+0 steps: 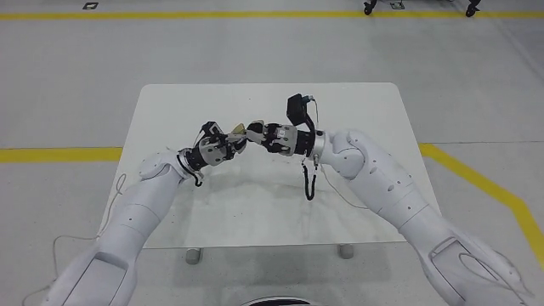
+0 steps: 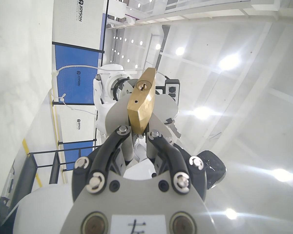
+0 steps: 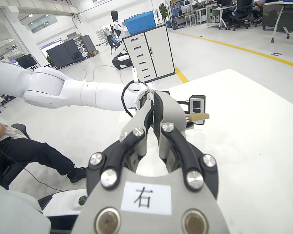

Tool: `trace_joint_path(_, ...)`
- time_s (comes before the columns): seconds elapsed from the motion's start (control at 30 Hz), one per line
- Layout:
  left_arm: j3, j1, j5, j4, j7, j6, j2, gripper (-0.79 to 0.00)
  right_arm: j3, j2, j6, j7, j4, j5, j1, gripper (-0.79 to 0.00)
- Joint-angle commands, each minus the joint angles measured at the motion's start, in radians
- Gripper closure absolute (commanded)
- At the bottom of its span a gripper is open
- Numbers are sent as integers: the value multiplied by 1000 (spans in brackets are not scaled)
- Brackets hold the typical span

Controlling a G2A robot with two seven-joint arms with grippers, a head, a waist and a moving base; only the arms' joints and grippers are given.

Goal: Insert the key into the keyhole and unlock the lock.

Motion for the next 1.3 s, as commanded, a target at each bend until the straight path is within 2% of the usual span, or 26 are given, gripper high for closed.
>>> trace_joint_path(0.0,-7,1,13,-4,-16,-39,1,0,20,3,-11,-16,-1,28,-12,0)
trace_joint_path(0.17,-4,9,121,-47,-68,-164,7,0,58,6,14,-14,24,109,-20,0)
trace_joint_path(0.27,9,26,243,-151,-75,-184,18,0,57,3,33,16,35,141,-15,0)
trace_joint_path(0.33,14,48,397,-252,-45,-213,37,0,55,1,40,38,42,159,-8,0)
trace_joint_path(0.43,11,66,778,-342,55,-310,78,0,58,-1,40,56,49,175,-4,0)
trace_joint_path(0.5,2,84,992,-405,132,-297,97,0,63,-1,36,64,50,180,-4,0)
trace_joint_path(0.57,-17,121,1095,-500,188,-253,112,0,70,0,35,69,49,184,-7,0)
trace_joint_path(0.7,-89,210,1096,-662,207,-223,141,0,80,1,37,84,42,188,-15,0)
trace_joint_path(0.8,-131,259,1068,-727,203,-225,155,0,83,1,40,107,37,198,-19,0)
trace_joint_path(1.03,-165,307,1079,-793,204,-239,173,0,73,0,95,218,44,241,-9,0)
trace_joint_path(1.27,-195,357,1171,-871,314,-286,186,0,56,-3,127,325,48,285,2,0)
